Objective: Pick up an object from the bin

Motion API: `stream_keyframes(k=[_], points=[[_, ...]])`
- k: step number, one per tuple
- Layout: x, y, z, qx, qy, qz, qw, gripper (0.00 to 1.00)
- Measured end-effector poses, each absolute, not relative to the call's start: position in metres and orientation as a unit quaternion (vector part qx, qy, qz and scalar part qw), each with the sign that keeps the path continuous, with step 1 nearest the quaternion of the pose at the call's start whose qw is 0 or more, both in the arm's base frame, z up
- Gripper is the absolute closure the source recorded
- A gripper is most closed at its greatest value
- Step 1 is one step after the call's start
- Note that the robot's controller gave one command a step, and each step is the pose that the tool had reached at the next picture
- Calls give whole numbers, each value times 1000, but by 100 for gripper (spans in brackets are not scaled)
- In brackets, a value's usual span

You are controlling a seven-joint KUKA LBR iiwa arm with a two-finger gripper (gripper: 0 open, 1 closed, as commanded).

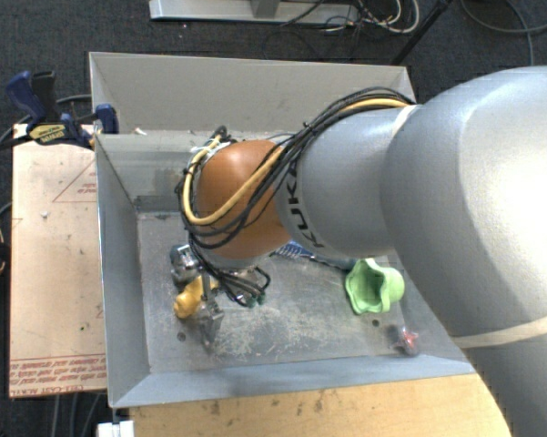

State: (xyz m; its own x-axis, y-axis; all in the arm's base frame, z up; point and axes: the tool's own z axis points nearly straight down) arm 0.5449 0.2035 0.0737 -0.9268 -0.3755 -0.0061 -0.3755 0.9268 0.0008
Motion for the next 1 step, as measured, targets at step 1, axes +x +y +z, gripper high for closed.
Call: stream_keyframes(k=[1], points=[[547, 205, 77, -191, 982, 2, 6, 100]])
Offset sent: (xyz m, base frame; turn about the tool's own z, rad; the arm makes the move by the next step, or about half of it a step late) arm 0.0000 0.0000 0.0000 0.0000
